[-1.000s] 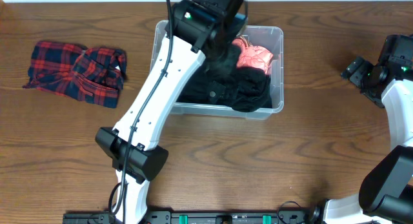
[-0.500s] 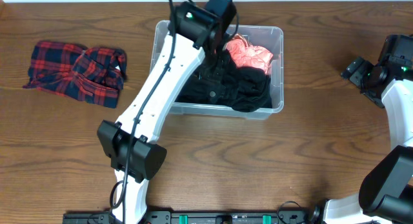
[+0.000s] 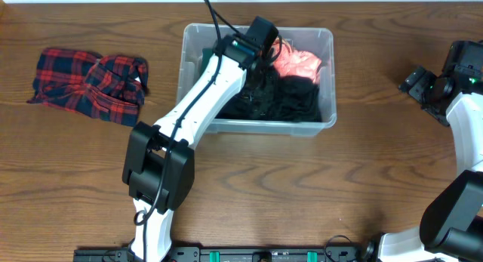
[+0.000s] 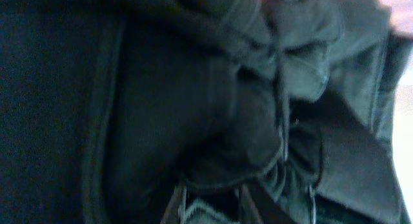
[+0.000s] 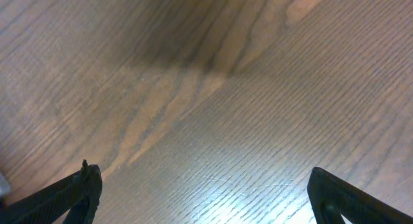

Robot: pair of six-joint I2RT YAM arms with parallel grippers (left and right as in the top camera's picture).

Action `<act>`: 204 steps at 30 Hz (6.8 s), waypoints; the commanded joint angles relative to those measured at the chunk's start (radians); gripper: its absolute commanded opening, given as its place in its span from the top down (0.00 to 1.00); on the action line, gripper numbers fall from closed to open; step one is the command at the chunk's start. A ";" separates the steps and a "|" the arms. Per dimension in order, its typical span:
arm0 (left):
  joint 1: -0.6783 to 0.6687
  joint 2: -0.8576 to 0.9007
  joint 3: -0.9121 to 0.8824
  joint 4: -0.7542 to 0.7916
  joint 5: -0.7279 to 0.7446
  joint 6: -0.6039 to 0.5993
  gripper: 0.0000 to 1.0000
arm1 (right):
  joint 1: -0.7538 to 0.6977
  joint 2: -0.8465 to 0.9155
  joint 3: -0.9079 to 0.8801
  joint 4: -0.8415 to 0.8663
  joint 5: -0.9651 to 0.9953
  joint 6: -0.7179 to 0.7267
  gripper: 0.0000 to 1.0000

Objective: Pack container
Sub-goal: 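Lower the black garment into the container and press it down, then open the left gripper and move it to the red plaid shirt, then grasp the red plaid shirt with the left gripper and lift it, then carry the red plaid shirt right and lower it into the container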

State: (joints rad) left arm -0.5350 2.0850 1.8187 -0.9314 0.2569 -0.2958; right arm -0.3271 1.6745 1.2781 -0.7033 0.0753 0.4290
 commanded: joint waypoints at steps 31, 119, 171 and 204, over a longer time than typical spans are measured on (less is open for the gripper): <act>0.273 -0.500 -0.038 -0.122 -0.238 0.034 0.52 | -0.003 -0.007 0.014 0.000 0.002 0.012 0.01; 0.526 0.087 -0.051 -0.079 -0.954 0.151 0.94 | -0.003 -0.007 0.014 0.000 0.002 0.011 0.01; 0.004 -0.522 0.192 -0.163 -0.534 0.037 0.94 | -0.003 -0.007 0.014 0.000 0.002 0.012 0.01; -0.034 -0.420 0.260 -0.311 -0.610 -0.122 0.94 | -0.003 -0.007 0.014 0.000 0.003 0.011 0.01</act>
State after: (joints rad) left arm -0.5678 1.6455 2.0449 -1.2526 -0.3206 -0.4080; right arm -0.3271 1.6745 1.2781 -0.7033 0.0750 0.4290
